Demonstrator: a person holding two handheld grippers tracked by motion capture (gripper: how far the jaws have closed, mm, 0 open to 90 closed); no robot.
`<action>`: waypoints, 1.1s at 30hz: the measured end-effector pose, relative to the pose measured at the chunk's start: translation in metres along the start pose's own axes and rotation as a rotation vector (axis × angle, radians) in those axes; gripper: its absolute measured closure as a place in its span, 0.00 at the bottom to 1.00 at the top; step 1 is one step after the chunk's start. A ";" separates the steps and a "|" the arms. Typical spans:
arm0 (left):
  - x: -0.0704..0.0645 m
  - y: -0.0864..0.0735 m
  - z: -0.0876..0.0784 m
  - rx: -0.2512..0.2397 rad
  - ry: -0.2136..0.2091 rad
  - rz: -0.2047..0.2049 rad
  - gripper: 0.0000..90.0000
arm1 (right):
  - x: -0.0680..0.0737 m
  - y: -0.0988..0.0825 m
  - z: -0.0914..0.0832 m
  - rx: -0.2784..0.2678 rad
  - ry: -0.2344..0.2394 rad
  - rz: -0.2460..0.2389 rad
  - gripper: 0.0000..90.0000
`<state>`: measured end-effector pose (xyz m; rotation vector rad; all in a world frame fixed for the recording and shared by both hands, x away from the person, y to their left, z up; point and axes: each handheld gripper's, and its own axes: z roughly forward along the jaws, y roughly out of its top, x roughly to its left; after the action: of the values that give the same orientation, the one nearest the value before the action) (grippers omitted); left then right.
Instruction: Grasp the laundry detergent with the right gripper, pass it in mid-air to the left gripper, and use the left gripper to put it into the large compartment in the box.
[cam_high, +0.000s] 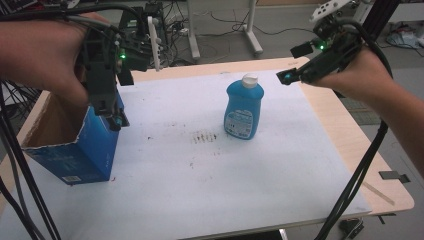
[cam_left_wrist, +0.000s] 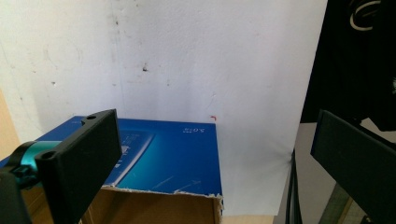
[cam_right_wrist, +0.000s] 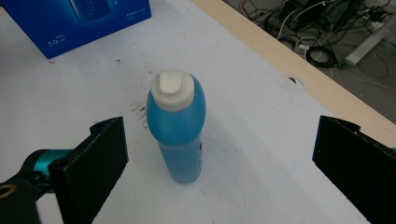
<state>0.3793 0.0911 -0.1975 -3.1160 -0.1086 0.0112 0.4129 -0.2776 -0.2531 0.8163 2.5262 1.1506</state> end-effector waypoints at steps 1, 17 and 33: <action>0.000 0.000 0.000 0.001 0.000 0.002 0.02 | 0.000 0.000 0.000 0.000 0.000 0.000 0.03; 0.000 -0.002 0.001 0.002 -0.003 0.001 0.02 | 0.015 -0.077 0.018 -0.122 -0.033 0.055 0.03; -0.002 -0.008 0.003 0.009 -0.009 -0.007 0.02 | 0.019 -0.094 0.075 -0.125 0.020 0.067 0.03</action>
<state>0.3768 0.0986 -0.1999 -3.1068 -0.1190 0.0256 0.3930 -0.2707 -0.3731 0.8671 2.4313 1.3290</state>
